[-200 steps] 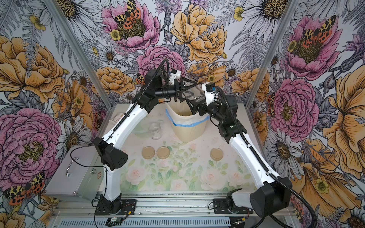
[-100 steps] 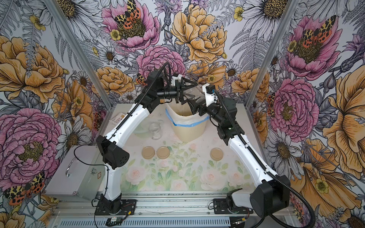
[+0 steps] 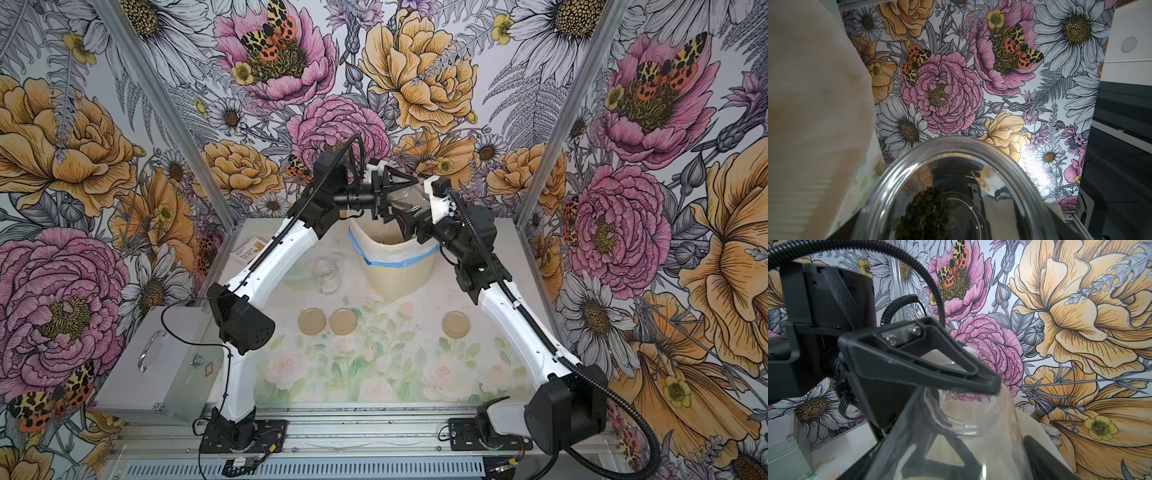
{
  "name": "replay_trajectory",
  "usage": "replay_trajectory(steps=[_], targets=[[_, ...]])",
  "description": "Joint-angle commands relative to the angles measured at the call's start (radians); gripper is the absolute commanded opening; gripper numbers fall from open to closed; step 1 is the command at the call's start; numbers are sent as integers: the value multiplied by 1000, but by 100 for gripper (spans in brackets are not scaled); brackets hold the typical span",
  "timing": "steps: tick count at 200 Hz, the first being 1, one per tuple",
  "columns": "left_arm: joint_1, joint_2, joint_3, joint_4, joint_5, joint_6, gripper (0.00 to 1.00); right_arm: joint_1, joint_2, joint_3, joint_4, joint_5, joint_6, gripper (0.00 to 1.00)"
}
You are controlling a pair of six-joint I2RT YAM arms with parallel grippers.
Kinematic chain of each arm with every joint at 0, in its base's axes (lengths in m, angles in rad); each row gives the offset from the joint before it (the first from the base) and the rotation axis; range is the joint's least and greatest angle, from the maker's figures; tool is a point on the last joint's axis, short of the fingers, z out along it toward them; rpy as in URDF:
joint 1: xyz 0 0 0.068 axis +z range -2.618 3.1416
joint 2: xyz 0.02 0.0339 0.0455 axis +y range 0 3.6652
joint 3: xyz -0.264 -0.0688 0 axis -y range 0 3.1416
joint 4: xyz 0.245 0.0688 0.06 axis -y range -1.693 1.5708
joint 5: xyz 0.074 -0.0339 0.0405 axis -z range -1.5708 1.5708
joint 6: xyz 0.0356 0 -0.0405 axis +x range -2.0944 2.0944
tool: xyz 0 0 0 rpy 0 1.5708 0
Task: Empty moldy tea leaves from jars
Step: Pour the moldy tea leaves from the jar into the trash bin.
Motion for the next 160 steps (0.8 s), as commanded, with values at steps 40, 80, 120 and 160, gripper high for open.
replay_trajectory(steps=[40, 80, 120, 160], targets=[[-9, -8, 23, 128, 43, -57, 60, 2, 30, 46, 11, -1, 9, 95], [6, -29, -38, 255, 40, -135, 60, 0, 23, 30, -3, 1, 19, 98], [1, -33, -46, 219, 45, -105, 60, 0, 15, 33, 15, 7, 18, 99], [-2, -35, -51, 207, 47, -93, 61, -1, 32, 69, -5, -25, 19, 83]])
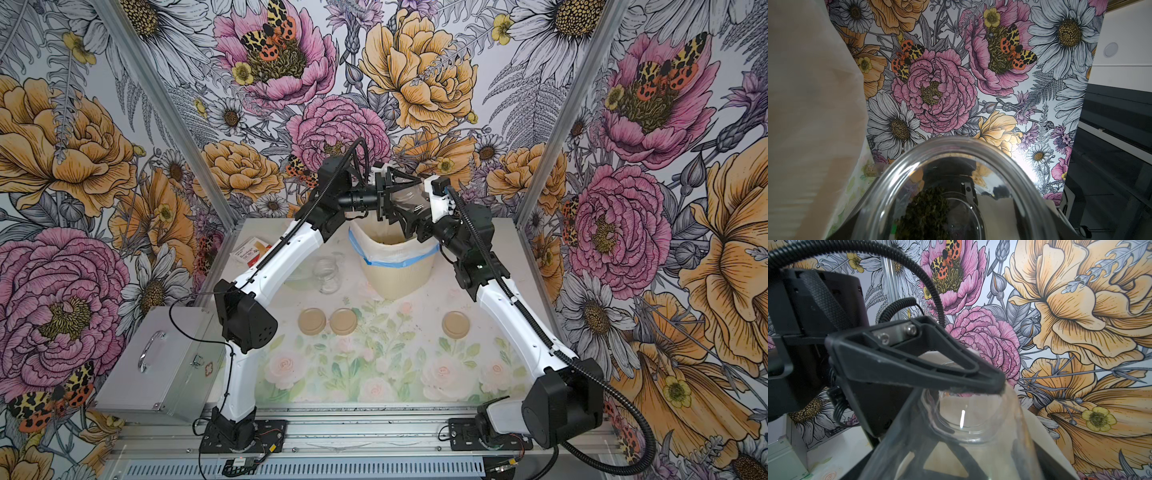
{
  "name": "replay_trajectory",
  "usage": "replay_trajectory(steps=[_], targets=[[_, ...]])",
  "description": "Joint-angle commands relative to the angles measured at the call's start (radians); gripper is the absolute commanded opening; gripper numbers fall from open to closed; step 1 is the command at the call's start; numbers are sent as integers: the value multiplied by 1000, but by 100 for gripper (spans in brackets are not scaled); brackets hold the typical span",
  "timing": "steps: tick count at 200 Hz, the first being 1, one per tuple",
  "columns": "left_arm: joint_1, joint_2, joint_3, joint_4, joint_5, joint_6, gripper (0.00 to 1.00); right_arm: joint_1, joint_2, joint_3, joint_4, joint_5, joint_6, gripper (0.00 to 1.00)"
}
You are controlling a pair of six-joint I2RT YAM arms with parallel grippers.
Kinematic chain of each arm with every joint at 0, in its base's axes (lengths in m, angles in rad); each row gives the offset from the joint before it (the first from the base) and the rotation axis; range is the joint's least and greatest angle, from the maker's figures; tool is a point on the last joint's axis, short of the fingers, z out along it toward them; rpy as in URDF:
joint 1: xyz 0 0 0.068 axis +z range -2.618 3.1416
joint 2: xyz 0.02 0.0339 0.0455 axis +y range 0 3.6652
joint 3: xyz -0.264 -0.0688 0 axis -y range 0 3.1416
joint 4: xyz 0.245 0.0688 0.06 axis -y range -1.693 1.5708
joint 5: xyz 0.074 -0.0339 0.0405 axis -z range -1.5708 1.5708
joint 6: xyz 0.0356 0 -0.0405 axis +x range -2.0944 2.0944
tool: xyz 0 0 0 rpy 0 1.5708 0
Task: Empty moldy tea leaves from jars
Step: Pour the moldy tea leaves from the jar into the trash bin.
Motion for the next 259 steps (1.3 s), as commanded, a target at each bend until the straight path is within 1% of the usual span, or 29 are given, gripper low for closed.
replay_trajectory(steps=[1, 9, 29, 44, 53, 65, 69, 70, 79, 83, 110, 134, 163, 179, 185, 200, 215, 230, 250, 259], targets=[[2, -52, -1, 52, 26, 9, 61, 0, 11, 61, 5, -34, 5, 82], [2, -51, -5, 49, 26, 13, 61, 0, 17, 73, -4, -46, 8, 75], [6, -56, -25, 35, 19, 28, 63, 0, 21, 85, -19, -65, 10, 64], [12, -66, -52, 35, 15, 32, 65, 0, 21, 84, -19, -68, 9, 62], [17, -72, -68, 35, 11, 37, 68, 1, 22, 86, -19, -69, 14, 61], [24, -79, -86, 34, 7, 42, 76, 1, 26, 93, -17, -73, 21, 61], [26, -82, -90, 35, 5, 45, 81, 1, 28, 96, -17, -75, 26, 61], [26, -83, -91, 35, 6, 46, 83, 0, 28, 96, -17, -75, 26, 61], [31, -89, -103, 30, -1, 63, 95, 0, 28, 103, -18, -76, 33, 61], [34, -92, -105, 22, -5, 75, 98, 0, 30, 106, -17, -77, 35, 61], [65, -119, -115, -61, -27, 152, 99, 1, 36, 134, -48, -67, 47, 60], [111, -171, -162, -124, -56, 215, 99, -5, 40, 146, -77, -53, 49, 60], [178, -269, -266, -192, -97, 296, 99, -5, 46, 161, -124, -34, 52, 60], [219, -312, -335, -197, -111, 323, 99, -9, 47, 167, -148, -25, 50, 60], [233, -361, -359, -196, -113, 337, 99, -9, 50, 174, -166, -19, 49, 60], [265, -423, -424, -215, -131, 390, 99, -12, 76, 227, -257, -14, 41, 60], [292, -496, -490, -260, -166, 469, 99, -15, 105, 289, -347, -16, 39, 60], [305, -584, -578, -284, -213, 563, 99, -16, 151, 371, -476, -6, 38, 60], [303, -718, -736, -298, -282, 682, 99, -17, 220, 478, -634, 12, 50, 60], [300, -792, -816, -303, -334, 728, 99, -17, 257, 540, -714, 19, 59, 60]])
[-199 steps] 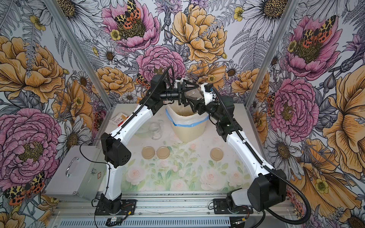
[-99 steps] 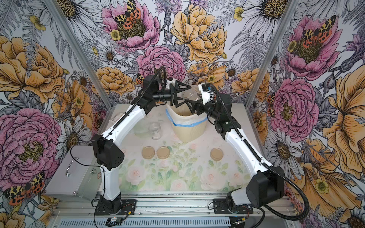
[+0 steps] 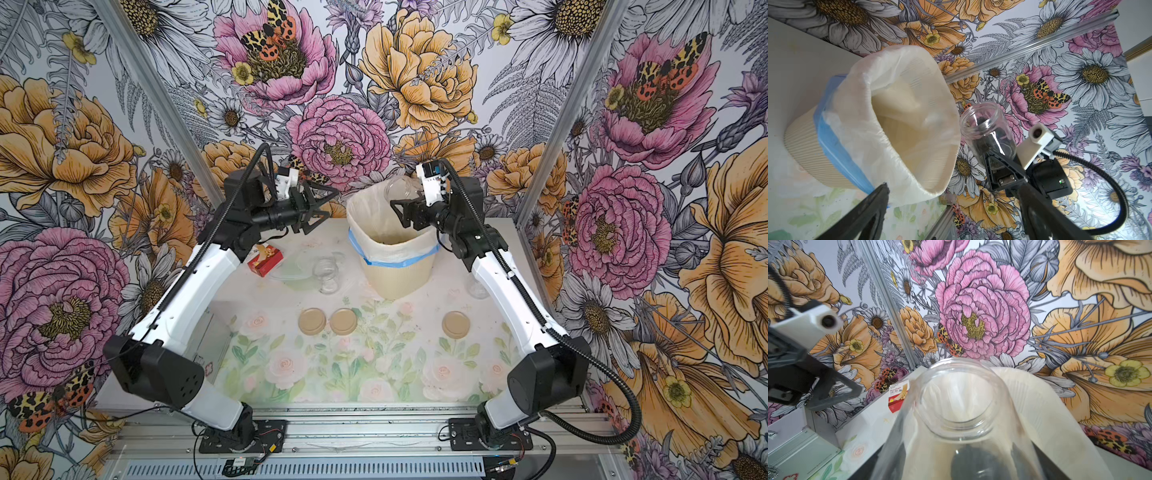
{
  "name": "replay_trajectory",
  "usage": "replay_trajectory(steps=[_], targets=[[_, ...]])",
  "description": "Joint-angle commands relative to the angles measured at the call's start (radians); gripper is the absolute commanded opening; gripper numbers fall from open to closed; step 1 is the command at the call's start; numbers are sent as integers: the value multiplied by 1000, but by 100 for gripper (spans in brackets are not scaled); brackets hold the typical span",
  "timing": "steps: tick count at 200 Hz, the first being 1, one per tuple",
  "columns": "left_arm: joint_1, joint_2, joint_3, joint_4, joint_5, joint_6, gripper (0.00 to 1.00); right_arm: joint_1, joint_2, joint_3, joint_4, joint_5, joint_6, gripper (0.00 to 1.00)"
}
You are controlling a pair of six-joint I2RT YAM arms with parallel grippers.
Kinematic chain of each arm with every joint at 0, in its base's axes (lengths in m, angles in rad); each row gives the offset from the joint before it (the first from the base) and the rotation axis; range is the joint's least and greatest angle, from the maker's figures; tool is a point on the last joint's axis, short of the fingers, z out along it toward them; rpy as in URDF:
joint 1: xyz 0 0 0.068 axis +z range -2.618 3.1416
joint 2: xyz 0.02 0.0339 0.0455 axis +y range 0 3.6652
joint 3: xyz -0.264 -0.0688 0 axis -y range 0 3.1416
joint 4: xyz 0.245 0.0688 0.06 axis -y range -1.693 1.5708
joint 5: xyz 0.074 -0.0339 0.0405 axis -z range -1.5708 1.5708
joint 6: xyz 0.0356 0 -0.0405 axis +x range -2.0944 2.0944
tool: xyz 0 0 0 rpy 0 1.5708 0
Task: Empty moldy tea leaves from jars
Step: Pour the moldy tea leaves from the jar into the trash bin.
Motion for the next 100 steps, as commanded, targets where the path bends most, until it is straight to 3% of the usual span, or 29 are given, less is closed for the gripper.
replay_trajectory(steps=[1, 23, 46, 100], targets=[[-6, -161, -150, -47, -137, 199, 99, -7, 65, 151, -207, 30, 17, 60], [-4, -316, -342, -48, -237, 261, 99, -6, 172, 296, -390, 78, 33, 60], [8, -427, -496, -49, -255, 271, 99, -5, 287, 451, -532, 112, 55, 59], [19, -550, -662, -51, -243, 277, 99, 30, 584, 874, -856, 257, 54, 59]])
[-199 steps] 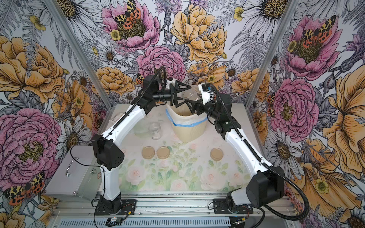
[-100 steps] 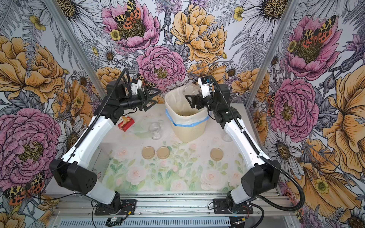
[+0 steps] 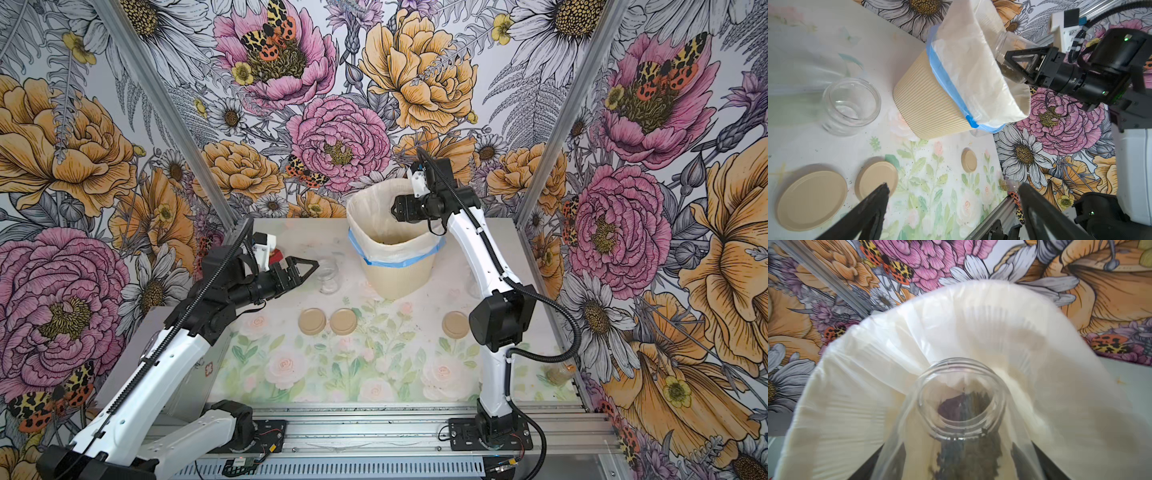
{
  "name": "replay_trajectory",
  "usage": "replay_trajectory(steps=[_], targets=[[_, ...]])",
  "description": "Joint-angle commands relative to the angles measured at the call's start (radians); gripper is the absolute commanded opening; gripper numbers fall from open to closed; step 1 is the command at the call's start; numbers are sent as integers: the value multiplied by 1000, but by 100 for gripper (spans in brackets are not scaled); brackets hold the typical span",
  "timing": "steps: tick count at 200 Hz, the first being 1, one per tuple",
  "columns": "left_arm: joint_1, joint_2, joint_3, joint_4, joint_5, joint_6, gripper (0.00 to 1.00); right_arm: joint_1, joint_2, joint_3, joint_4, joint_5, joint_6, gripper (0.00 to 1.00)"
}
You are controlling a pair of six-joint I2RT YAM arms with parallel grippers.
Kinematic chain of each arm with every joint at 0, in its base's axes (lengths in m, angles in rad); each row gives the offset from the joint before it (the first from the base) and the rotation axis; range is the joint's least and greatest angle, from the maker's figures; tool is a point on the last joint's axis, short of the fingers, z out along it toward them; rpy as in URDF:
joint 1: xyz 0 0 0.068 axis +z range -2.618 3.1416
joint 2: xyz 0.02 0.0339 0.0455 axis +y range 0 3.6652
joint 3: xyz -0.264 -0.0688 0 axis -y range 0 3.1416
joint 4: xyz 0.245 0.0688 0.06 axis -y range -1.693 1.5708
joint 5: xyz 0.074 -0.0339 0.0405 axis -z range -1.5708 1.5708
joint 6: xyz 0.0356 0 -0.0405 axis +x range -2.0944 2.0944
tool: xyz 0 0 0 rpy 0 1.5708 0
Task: Empty moldy tea leaves from jars
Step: Pour the moldy tea leaves from the jar into the trash bin.
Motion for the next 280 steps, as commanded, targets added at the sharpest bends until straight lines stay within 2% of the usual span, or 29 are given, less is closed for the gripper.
replay_trajectory(steps=[1, 19, 65, 141, 183, 210, 243, 263, 280], targets=[[18, -41, -27, 9, -22, 40, 99, 24, 72, 175, -169, 84, 12, 59], [40, -41, -33, 7, 3, 49, 99, 41, 127, 235, -231, 112, 7, 59], [66, -35, -38, 3, 23, 62, 99, 90, 195, 231, -323, 198, -43, 59], [66, -10, -17, 2, 29, 64, 99, 94, 201, 270, -314, 230, -72, 59], [60, 27, 58, -3, 10, 114, 99, 91, 174, 377, -259, 223, -72, 59], [21, 69, 167, 0, -56, 223, 99, 88, 106, 376, -188, 215, -67, 60], [-91, 158, 327, 40, -160, 427, 99, 82, 41, 374, -169, 216, -60, 60], [-152, 206, 365, 153, -167, 544, 99, 81, -2, 358, -169, 215, -66, 60], [-219, 237, 348, 290, -179, 700, 99, 80, -37, 346, -169, 205, -73, 61]])
